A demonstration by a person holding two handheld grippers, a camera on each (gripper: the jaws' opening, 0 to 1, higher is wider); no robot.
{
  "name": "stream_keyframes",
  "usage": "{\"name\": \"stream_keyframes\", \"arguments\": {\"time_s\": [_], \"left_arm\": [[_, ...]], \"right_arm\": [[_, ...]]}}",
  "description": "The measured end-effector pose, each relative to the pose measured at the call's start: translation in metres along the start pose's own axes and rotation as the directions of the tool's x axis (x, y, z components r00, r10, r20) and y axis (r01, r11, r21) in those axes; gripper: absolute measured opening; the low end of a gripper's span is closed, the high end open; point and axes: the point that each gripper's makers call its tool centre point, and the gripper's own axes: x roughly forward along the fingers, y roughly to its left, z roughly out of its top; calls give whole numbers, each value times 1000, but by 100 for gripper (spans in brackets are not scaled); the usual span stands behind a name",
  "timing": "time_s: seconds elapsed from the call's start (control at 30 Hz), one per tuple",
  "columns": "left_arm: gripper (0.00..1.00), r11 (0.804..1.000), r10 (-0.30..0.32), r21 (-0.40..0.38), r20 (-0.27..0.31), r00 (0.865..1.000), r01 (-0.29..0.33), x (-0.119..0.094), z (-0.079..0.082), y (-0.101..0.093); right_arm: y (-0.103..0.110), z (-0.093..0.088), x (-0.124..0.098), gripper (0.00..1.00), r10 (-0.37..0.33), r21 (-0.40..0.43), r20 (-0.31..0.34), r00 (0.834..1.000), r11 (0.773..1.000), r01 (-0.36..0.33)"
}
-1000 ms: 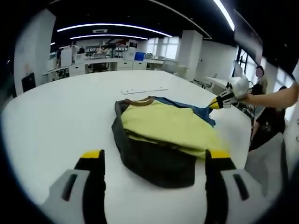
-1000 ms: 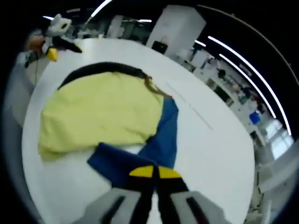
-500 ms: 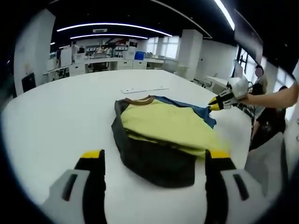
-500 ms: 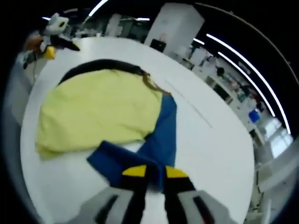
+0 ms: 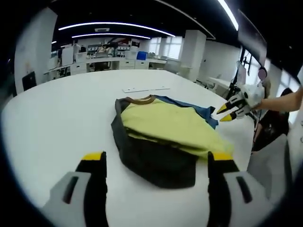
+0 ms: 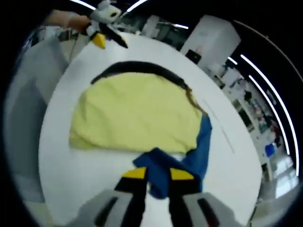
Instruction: Fold the garment on the visible template until the final outline fits inside the template.
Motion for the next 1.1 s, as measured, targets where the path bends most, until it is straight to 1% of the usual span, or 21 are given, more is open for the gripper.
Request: {"name": "stream_keyframes", "arguments": {"time_s": [0.03,0.13,0.37,0.43,0.47,0.5,0.53,0.67,0.7,0.73,0.77,0.8,0.87,0.9,0.97,1.03,1.07,1.1], "left_arm": [[85,1000,-1,-2,1,1000,1,0,0,0],[85,1000,3,-5,1,1000,-3,-2,-2,0],[85,1000,18,-19,1,1000,-18,-8,-6,6],[85,999,23,-25,-1,1000,-23,-8,-8,8],[85,999,24,-28,-1,1000,-24,-8,-8,8],[85,999,25,-29,-2,1000,-25,-8,-9,8],[85,999,28,-30,-2,1000,-28,-8,-9,8],[85,999,26,-32,-2,1000,-26,-8,-10,8],[85,999,26,-32,-2,1000,-26,-8,-10,8],[85,999,24,-33,-1,1000,-24,-7,-9,7],[84,999,23,-33,0,1000,-23,-7,-9,7],[85,999,22,-32,2,1000,-22,-7,-8,6],[84,999,19,-31,3,1000,-19,-6,-7,4],[84,999,17,-29,2,1000,-17,-6,-6,3],[84,1000,13,-26,1,1000,-13,-5,-5,2],[84,1000,9,-26,3,1000,-9,-4,-5,2],[84,1000,7,-24,1,1000,-7,-3,-5,1],[84,1000,7,-21,1,1000,-7,-2,-4,0]], "right_arm": [[3,-1,3,11,6,-19,-5,1000,1000,-6],[8,-2,9,9,22,-42,-18,1000,999,-23],[8,-7,18,8,39,-73,-48,998,996,-42],[8,-8,19,8,48,-42,-43,998,998,-50],[7,-7,20,6,44,-34,-41,998,998,-46],[7,-7,20,1,42,-35,-41,998,998,-44],[6,-7,19,0,38,-33,-39,999,999,-39],[1,-3,15,0,22,8,-15,1000,1000,-22],[-2,-2,13,0,15,35,-4,1000,999,-15],[-3,-1,11,0,7,93,5,1000,996,-7],[-7,2,8,0,-1,141,30,1000,990,-3],[-12,9,2,0,-16,221,77,997,975,-2],[-26,12,-9,0,-60,344,113,992,939,18],[-38,12,-15,0,-96,399,135,986,916,35],[-53,9,-29,0,-138,488,153,978,872,46],[-64,5,-41,0,-178,529,149,973,845,74],[-70,2,-48,0,-205,548,138,969,831,98],[-75,-1,-55,0,-219,569,139,966,816,103]]}}
